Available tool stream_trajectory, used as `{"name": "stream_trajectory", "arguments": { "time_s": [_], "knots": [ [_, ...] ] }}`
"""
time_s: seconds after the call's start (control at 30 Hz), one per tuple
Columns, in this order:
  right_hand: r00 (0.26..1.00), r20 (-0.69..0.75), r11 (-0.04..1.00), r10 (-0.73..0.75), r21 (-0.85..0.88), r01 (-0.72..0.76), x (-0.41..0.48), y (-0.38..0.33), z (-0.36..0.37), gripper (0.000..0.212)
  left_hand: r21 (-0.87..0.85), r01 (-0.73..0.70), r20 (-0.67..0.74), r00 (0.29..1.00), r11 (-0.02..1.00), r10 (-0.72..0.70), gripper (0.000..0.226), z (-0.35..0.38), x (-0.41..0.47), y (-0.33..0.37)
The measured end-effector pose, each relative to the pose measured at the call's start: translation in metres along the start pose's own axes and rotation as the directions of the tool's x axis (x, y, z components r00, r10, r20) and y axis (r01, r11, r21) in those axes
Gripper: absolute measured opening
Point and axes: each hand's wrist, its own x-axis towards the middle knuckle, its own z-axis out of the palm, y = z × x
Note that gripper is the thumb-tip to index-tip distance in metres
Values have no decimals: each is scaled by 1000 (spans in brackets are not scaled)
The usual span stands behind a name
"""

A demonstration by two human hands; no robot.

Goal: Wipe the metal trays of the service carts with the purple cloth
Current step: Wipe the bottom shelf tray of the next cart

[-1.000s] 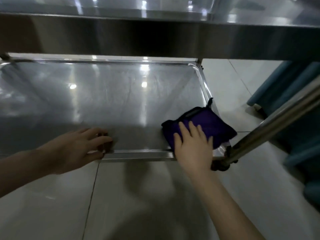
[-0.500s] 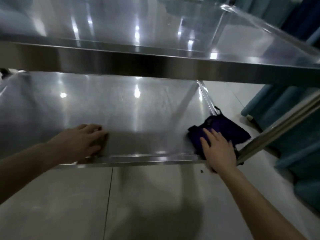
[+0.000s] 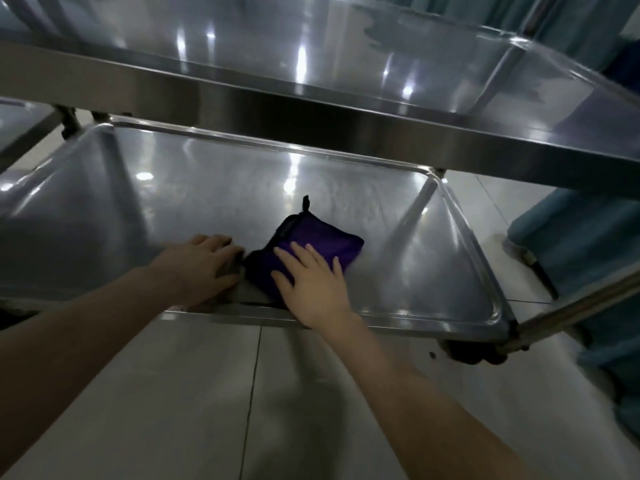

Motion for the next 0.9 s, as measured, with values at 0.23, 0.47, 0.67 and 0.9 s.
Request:
{"name": "stream_trajectory", "arguments": {
  "time_s": [0.23, 0.47, 0.67, 0.9],
  "knots": [
    [869, -136, 879, 477, 71, -471, -27, 155, -56, 47, -44, 2, -54, 999, 999, -4, 62, 10, -7, -4],
    [839, -157, 854, 521, 79, -515, 43, 92, -33, 50, -174, -13, -200, 979, 985, -22, 57, 33, -19, -8],
    [1000, -3, 1000, 2, 24, -2, 119, -73, 27, 49, -122, -31, -249, 968, 992, 0, 60, 27, -30, -31],
    [973, -194, 988, 121, -69, -136, 76, 61, -16, 44, -130, 57, -283, 955, 990, -92, 70, 26, -46, -91]
  ]
}}
